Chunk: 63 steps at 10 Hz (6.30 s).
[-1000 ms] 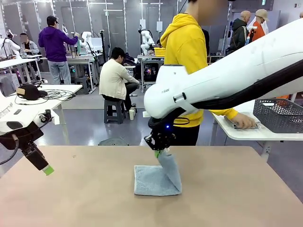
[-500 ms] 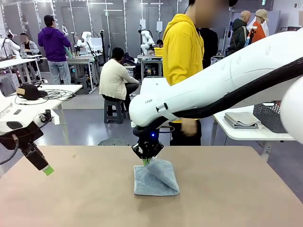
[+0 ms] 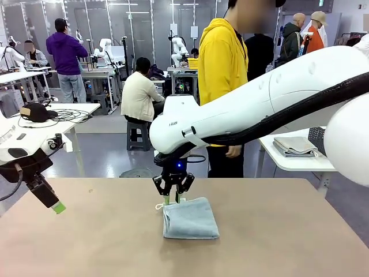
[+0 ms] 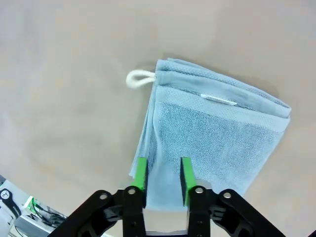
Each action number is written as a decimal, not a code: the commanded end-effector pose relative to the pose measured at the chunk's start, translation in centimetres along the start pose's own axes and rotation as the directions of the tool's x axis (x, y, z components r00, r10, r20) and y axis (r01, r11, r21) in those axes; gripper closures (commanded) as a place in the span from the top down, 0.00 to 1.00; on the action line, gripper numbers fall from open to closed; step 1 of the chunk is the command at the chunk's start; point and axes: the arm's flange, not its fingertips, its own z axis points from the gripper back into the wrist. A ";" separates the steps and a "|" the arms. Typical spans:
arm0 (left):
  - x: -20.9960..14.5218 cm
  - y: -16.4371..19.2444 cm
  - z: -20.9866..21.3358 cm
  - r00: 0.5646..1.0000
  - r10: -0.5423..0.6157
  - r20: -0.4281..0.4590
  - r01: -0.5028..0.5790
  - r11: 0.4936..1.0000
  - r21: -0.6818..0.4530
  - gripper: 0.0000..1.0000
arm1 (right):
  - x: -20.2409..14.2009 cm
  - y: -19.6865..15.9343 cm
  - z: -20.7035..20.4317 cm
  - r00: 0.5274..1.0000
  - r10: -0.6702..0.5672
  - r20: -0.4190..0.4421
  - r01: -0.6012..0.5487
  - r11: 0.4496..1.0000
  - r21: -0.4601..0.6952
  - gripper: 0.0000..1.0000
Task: Fold the towels and place them in the basket.
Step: When a person lays out a Towel with hook on the table, fold it in half twice, then place the folded Towel with hook on the right side of the table.
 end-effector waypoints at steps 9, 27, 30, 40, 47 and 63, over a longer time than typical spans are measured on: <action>0.1 0.0 0.0 1.000 0.007 -0.007 -0.007 1.000 0.014 1.00 | 0.1 -0.3 0.3 0.999 -0.037 0.009 0.037 0.999 0.006 1.00; 0.1 0.0 0.0 1.000 0.007 -0.007 -0.007 1.000 0.014 1.00 | -8.1 -11.7 2.3 0.974 -0.192 0.118 0.152 0.948 0.281 1.00; 0.1 0.0 0.0 1.000 0.007 -0.007 -0.007 1.000 0.014 1.00 | -11.1 -17.0 -0.1 0.946 -0.267 0.181 0.161 0.878 0.452 1.00; 0.1 0.0 0.0 1.000 0.007 -0.007 -0.007 1.000 0.014 1.00 | -10.5 -20.4 -7.2 0.928 -0.323 0.187 0.138 0.762 0.633 1.00; 0.1 0.0 0.0 1.000 0.007 -0.007 -0.007 1.000 0.014 1.00 | -8.1 -18.8 -9.1 0.930 -0.332 0.157 0.150 0.734 0.662 1.00; 0.1 0.0 0.0 1.000 0.007 -0.007 -0.007 1.000 0.014 1.00 | -8.0 -18.2 -9.2 0.935 -0.327 0.134 0.169 0.747 0.643 0.00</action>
